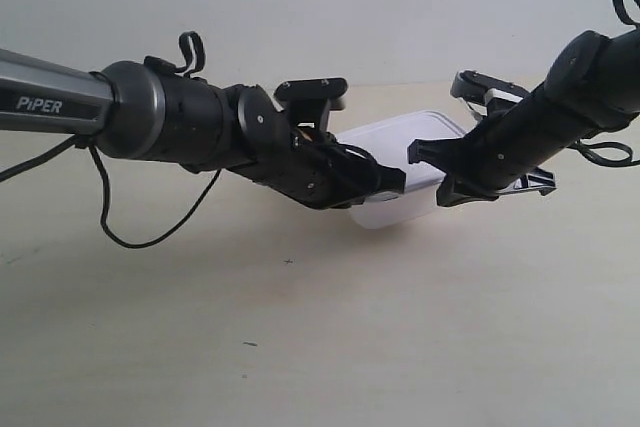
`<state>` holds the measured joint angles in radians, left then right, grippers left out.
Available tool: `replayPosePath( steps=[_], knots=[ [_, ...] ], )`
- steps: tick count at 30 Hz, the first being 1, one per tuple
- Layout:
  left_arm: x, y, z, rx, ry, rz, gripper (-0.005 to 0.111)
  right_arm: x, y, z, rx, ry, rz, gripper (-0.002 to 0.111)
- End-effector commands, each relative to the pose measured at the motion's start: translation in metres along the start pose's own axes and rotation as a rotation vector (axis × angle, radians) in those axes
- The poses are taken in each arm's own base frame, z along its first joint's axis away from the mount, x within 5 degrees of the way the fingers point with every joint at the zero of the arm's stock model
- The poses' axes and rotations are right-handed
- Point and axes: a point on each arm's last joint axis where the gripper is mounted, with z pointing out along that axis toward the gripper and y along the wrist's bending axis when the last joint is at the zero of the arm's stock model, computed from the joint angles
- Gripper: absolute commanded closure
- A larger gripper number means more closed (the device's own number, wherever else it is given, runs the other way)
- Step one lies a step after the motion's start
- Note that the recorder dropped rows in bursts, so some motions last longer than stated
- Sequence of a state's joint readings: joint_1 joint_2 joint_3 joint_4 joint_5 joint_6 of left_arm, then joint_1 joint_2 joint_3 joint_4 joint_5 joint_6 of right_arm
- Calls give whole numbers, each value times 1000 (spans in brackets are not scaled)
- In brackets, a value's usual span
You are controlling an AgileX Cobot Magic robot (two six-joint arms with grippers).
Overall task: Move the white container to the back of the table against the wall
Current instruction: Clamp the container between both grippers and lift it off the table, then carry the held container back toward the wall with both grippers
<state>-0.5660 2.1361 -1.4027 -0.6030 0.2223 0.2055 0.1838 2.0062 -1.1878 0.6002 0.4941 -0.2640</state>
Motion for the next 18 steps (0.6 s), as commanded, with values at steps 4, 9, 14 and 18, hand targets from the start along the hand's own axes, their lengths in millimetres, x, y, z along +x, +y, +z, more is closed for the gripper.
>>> replayPosePath(
  steps=[4,9,14,18],
  knots=[
    [6,-17,5,46,73,5,107,-2,-5,8,13,-13,-4,108],
    [12,-30,6,63,74,27,107,-8,-3,14,-4,2,1,108],
    [11,-30,14,44,10,25,107,-17,2,12,-26,-13,-1,108],
    [17,-23,28,26,19,13,107,-20,1,10,-23,-21,-2,108]
  ],
)
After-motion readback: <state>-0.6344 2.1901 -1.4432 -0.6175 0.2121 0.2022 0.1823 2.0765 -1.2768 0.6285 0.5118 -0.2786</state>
